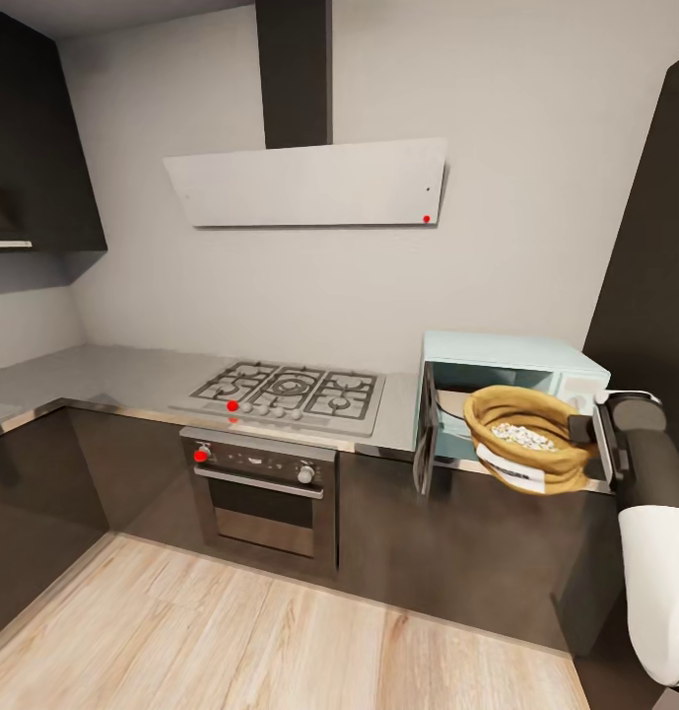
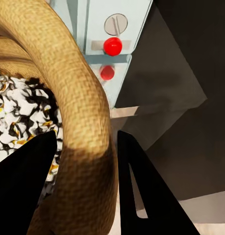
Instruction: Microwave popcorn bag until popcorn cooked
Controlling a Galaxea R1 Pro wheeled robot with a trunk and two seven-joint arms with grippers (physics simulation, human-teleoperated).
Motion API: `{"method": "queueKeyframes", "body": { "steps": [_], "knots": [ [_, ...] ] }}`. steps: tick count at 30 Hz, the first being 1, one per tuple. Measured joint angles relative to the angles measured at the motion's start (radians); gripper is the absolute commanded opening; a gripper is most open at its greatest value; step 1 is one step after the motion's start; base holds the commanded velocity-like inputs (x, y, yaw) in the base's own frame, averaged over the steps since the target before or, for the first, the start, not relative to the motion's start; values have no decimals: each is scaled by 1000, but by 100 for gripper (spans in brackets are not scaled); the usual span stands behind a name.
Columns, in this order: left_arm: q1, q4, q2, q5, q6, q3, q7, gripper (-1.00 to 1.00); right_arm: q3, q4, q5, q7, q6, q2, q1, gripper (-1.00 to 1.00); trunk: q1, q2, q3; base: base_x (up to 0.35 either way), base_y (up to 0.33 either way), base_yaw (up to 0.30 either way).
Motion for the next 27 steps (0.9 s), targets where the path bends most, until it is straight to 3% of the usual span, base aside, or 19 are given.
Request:
{"method": "queueKeyframes", "body": {
  "steps": [11,16,27],
  "knots": [
    [0,0,0,-1,-1,0,0,100,0,0,1,1,0,-2,0,-100,0,0,0,7,0,0],
    [0,1,0,-2,0,-3,-1,100,0,1,1,1,0,2,0,-100,-1,0,0,262,0,0],
    [0,0,0,0,0,0,1,100,3,1,2,0,0,-5,0,-100,0,0,0,78,0,0]
  ]
}}
